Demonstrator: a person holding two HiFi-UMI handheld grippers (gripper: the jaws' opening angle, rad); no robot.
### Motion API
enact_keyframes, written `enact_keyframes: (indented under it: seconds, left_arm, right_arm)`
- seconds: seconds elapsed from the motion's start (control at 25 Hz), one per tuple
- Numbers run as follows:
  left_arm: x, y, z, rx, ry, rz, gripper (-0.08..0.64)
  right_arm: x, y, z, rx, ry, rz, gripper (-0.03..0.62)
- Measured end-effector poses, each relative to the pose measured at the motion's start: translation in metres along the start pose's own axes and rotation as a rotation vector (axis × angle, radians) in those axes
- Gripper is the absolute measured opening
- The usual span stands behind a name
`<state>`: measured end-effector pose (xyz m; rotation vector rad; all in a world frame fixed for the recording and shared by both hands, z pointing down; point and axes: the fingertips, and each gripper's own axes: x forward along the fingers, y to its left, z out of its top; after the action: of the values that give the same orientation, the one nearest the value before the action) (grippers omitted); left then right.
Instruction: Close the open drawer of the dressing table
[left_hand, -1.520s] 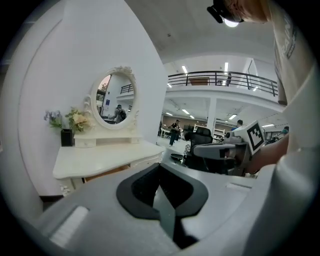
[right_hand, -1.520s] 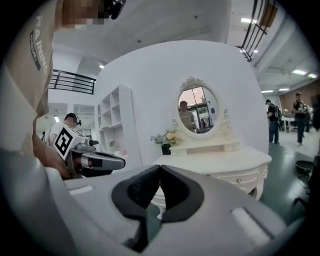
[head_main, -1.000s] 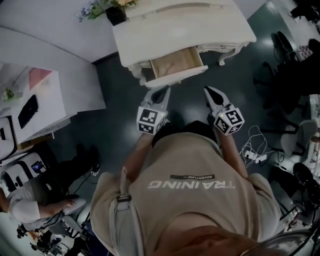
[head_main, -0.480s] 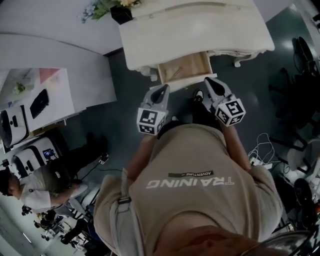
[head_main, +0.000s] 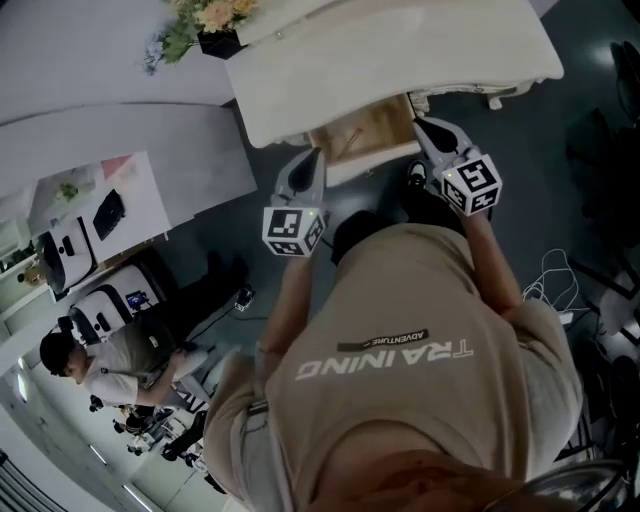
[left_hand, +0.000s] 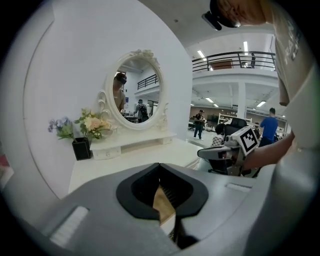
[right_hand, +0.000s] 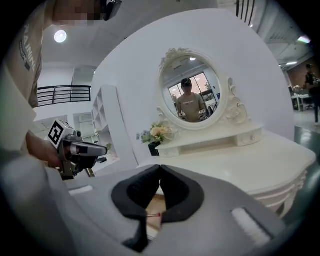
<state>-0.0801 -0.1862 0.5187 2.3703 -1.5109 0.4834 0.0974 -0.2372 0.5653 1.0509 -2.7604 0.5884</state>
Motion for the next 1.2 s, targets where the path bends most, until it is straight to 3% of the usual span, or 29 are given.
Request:
enact_keyframes:
  seconds: [0.32,0.48,0.8,1.0,1.2]
  left_arm:
    - [0.026,-0.024,-0.054,-0.084,0.156,-0.027,-0.003]
    - [0.025,-0.034,-0.106,-0.147,0.262,-0.027,-0.003]
    - [0.021,-0.028,-0.212,-0.285,0.451,-0.005,-0.003]
    - [0.018,-0.027,-0.259,-0.394,0.546,-0.029,-0.003]
    - [0.017,-0.021,-0.307,-0.477,0.641,-0.037,-0.003]
  right_arm:
    - [0.004,-0.031,-0.027,0.036,0.047,0.028,0.005]
    - [0.006,-0.031,-0.050,0.068,0.087,0.055,0.005]
    - [0.032,-0.013,-0.044,-0.001,0.109,0.138,0.005]
    - [0.041,-0.001,-0.028,-0.040,0.110,0.171,0.005]
    - [0.047,0.001,-0.037,-0.060,0.145,0.177,0.005]
